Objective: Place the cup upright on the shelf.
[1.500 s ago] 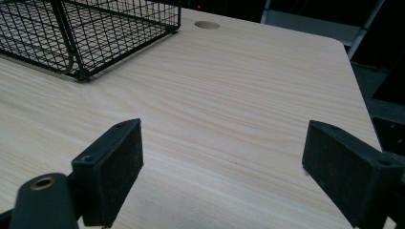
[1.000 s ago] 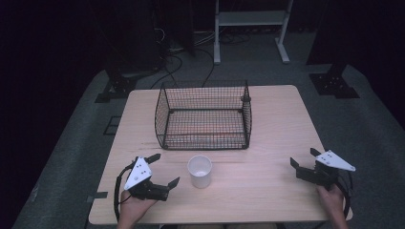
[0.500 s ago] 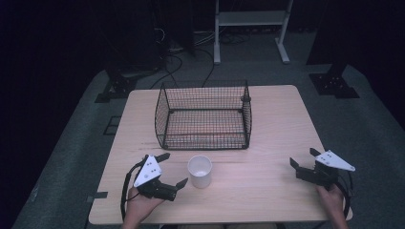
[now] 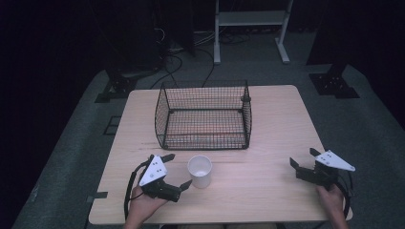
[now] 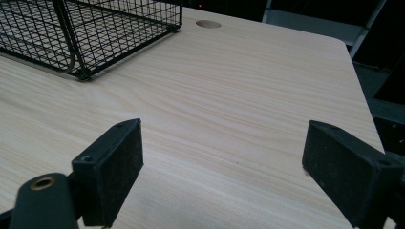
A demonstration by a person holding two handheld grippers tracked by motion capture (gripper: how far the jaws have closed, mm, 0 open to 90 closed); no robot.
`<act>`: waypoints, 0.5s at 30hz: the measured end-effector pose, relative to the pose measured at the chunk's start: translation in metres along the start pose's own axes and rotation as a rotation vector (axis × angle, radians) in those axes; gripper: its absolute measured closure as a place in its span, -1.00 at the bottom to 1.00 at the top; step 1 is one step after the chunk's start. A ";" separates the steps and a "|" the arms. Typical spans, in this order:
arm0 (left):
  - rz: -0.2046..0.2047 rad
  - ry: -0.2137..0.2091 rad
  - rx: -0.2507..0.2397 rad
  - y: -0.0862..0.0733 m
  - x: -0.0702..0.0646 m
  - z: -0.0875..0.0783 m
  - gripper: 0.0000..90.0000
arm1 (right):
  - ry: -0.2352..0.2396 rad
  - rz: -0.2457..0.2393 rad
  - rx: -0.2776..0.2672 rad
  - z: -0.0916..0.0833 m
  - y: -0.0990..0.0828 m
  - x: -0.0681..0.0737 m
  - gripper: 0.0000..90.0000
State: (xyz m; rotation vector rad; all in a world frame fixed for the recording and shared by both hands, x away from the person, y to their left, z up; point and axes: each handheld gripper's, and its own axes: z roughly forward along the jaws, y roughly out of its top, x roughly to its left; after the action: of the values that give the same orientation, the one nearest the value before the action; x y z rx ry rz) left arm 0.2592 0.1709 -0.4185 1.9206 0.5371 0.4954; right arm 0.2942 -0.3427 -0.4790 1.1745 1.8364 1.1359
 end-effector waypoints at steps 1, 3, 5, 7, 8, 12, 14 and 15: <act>0.004 -0.007 0.009 0.001 -0.001 0.002 -0.98 | 0.000 -0.001 0.000 0.000 0.000 0.000 -0.71; 0.006 -0.011 0.012 0.001 -0.001 0.003 -0.98 | 0.000 -0.001 0.000 0.000 0.000 0.000 -0.71; 0.008 -0.017 0.013 0.002 -0.002 0.005 -0.98 | 0.001 -0.001 0.000 0.000 0.000 0.000 -0.71; 0.009 -0.025 0.016 0.003 -0.003 0.007 -0.98 | 0.001 -0.001 0.000 0.000 0.000 0.000 -0.71; 0.008 -0.027 0.018 0.003 -0.004 0.008 -0.98 | 0.001 -0.001 0.000 0.000 0.000 0.000 -0.71; 0.008 -0.038 0.032 0.003 -0.004 0.012 -0.98 | 0.001 -0.001 -0.001 0.000 0.000 0.000 -0.71; 0.010 -0.044 0.039 0.003 -0.005 0.014 -0.98 | 0.001 -0.001 0.000 0.000 0.000 0.000 -0.71; 0.014 -0.040 0.043 0.004 -0.005 0.015 -0.98 | 0.001 0.000 -0.001 0.000 0.000 0.000 -0.71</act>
State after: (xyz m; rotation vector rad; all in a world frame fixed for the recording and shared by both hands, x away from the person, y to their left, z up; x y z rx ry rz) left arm 0.2642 0.1554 -0.4215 1.9722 0.5122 0.4573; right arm 0.2944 -0.3428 -0.4790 1.1732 1.8369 1.1374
